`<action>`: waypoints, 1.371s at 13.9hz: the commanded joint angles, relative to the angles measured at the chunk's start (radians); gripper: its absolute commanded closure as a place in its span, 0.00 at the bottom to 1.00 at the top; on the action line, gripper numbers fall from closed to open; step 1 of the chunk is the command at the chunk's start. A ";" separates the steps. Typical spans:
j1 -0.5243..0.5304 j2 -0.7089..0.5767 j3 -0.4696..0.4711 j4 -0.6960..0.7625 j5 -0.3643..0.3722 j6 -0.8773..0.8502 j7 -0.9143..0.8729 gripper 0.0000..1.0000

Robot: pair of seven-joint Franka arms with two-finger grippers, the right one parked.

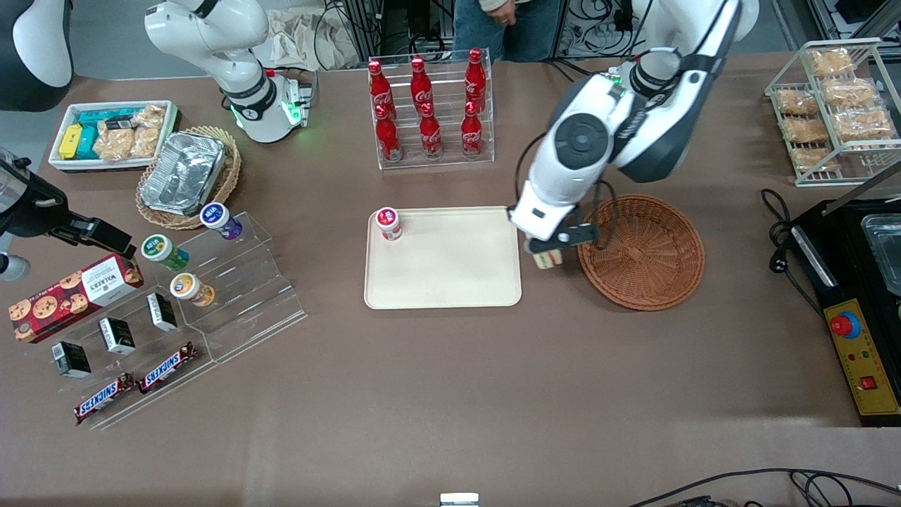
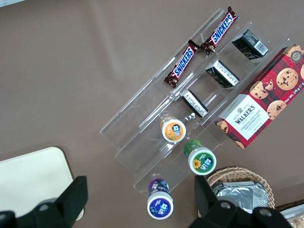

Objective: Place sandwich from basket to tray
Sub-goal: 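Carry the sandwich over the beige tray with the left gripper, then lower the sandwich onto the tray and open the left gripper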

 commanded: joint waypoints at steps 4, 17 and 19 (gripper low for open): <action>-0.106 0.164 0.001 -0.008 -0.003 0.307 -0.006 1.00; -0.019 0.141 0.017 -0.045 0.129 0.260 0.051 0.01; 0.061 0.068 0.015 -0.044 0.110 0.139 0.170 0.01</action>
